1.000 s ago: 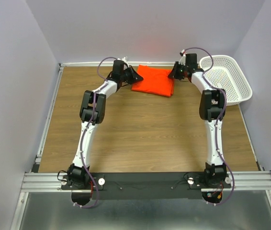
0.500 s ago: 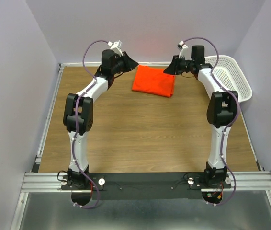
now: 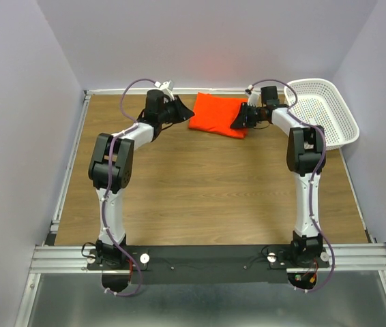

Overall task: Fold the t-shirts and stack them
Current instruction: Fold the tshirt

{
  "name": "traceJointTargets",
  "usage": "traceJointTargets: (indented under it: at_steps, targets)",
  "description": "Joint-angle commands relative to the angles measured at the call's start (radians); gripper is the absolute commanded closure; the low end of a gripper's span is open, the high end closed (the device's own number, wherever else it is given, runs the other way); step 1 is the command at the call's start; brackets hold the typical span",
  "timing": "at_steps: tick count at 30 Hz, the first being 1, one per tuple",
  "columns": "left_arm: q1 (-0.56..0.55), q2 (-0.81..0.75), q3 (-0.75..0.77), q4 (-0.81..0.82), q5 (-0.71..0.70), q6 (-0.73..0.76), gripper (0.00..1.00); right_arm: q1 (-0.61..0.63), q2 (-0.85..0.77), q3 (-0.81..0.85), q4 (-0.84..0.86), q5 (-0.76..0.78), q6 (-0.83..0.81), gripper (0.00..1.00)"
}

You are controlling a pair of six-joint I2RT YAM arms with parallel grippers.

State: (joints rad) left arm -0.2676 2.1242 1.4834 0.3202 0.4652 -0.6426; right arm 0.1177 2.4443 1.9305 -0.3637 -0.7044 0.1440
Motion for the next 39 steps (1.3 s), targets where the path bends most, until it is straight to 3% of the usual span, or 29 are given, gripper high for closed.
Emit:
traceJointTargets:
  at_steps: [1,5,9,14,19,23,30,33,36,37,39]
  targets:
    - [0.011,-0.087,-0.051,0.078,-0.036,-0.017,0.71,0.003,-0.002,-0.007,-0.115,0.145,-0.043,0.73]
    - [0.013,-0.104,-0.098,0.105,-0.04,-0.057,0.66,0.003,-0.06,-0.031,-0.116,0.031,-0.116,0.69]
    - [0.008,-0.099,-0.147,0.102,-0.059,-0.083,0.62,0.003,-0.191,-0.056,-0.141,-0.096,-0.23,0.59]
    - [0.007,-0.029,-0.071,-0.049,-0.085,-0.013,0.56,0.003,-0.434,-0.195,-0.175,-0.087,-0.368,0.31]
    - [-0.002,0.106,0.092,-0.196,-0.06,0.041,0.48,0.002,-0.722,-0.413,-0.172,-0.044,-0.428,0.11]
    - [-0.008,0.196,0.208,-0.295,-0.037,0.087,0.41,0.002,-0.856,-0.612,-0.166,-0.093,-0.422,0.11]
    - [-0.022,0.312,0.403,-0.484,-0.051,0.139,0.39,0.002,-0.9,-0.711,-0.141,-0.13,-0.422,0.11]
    - [-0.028,0.339,0.434,-0.51,-0.001,0.147,0.42,0.0,-0.897,-0.716,-0.139,-0.142,-0.422,0.11]
    - [-0.033,0.365,0.463,-0.538,0.038,0.161,0.53,0.002,-0.901,-0.716,-0.138,-0.135,-0.423,0.11]
    - [-0.032,0.368,0.462,-0.538,0.047,0.159,0.81,0.002,-0.903,-0.717,-0.139,-0.135,-0.423,0.11]
    - [-0.03,0.367,0.459,-0.547,0.044,0.164,1.0,0.0,-0.904,-0.72,-0.138,-0.136,-0.423,0.11]
